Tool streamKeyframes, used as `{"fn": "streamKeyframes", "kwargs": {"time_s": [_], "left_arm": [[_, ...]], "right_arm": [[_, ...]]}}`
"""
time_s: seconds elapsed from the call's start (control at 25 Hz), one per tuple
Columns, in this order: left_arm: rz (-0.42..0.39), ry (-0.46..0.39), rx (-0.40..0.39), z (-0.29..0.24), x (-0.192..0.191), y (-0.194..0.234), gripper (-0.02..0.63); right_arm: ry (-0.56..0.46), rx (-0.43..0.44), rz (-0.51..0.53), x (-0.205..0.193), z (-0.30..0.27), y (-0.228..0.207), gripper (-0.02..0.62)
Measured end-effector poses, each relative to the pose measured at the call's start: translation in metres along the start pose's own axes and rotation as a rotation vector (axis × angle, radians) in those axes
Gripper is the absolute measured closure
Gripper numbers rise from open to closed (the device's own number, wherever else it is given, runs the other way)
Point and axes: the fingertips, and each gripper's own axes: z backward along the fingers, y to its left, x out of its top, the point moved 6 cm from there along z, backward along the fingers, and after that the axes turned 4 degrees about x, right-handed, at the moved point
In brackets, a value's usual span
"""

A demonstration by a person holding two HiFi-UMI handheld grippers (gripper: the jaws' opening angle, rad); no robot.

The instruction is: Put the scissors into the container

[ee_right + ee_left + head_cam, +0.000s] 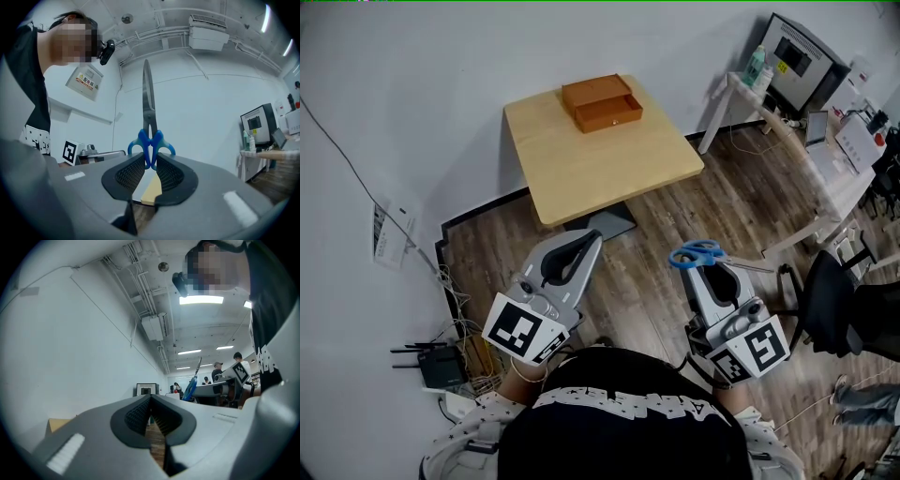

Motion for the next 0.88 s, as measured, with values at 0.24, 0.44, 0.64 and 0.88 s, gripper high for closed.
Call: {"fn": "streamKeyframes", "kwargs": {"time_s": [0.24, 0.44, 0.64, 0.88], "left_arm": [[0.017, 0.017, -0.008, -0.005, -0.008, 0.012, 0.605], [0.016, 0.032, -0.002, -0.014, -0.011, 0.017, 0.606], [-0.007, 0.036, 0.051, -0.028, -0.01, 0.026, 0.606], [-0.041, 0.04, 0.139, -0.044, -0.007, 0.041, 0.606]], "right_arm": [[0.017, -0.011, -0.013, -0.004, -0.011, -0.002, 0.502], [0.021, -0.009, -0.018, -0.004, -0.019, -0.017, 0.502], [0.019, 0.045, -0.024, -0.003, -0.041, -0.041, 0.502], [0.013, 0.13, -0.017, 0.001, -0.074, -0.072, 0.502]]}}
